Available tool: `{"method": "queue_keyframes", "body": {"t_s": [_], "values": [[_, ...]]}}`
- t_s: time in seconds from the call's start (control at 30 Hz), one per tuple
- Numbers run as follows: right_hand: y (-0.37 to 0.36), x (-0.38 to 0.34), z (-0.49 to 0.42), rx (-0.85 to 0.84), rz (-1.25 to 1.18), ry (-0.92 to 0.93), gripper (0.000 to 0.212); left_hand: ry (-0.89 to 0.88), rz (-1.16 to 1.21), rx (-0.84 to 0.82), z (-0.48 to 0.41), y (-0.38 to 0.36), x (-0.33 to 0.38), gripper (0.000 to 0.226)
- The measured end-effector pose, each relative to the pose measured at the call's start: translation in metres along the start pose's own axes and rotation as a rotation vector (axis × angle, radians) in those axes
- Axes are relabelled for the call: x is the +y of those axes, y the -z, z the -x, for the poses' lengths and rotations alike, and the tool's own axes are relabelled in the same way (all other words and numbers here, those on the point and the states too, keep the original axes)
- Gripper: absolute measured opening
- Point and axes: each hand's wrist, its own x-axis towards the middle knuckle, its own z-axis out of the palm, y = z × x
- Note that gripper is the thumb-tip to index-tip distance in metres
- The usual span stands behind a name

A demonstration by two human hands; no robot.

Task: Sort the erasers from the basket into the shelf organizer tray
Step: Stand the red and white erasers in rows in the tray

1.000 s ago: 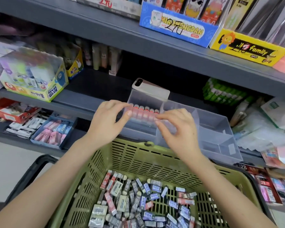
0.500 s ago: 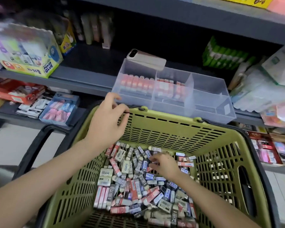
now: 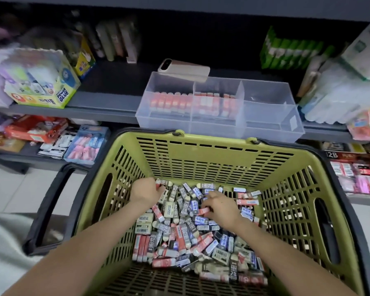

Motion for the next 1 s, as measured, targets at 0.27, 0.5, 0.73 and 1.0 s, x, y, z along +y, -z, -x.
{"method": "queue_keyframes", "body": {"t_s": [0.27,0.5,0.73,1.0], "values": [[0.016,0.022,0.01,-0.115,-0.079,-0.114,0.026,0.183,0.062,0.027,-0.002,-0.025,0.019,0.048],[0.031,0.024,0.015,-0.158,-0.343,-0.239,0.022,0.243,0.462,-0.039,-0.011,-0.026,0.021,0.04],[0.049,0.009,0.026,-0.145,-0.704,-0.306,0.019,0.27,0.625,-0.018,-0.01,-0.02,0.016,0.033],[0.065,-0.056,0.033,0.034,-1.221,-0.299,0.01,0.268,1.48,-0.237,0.038,0.024,0.039,0.02]]}}
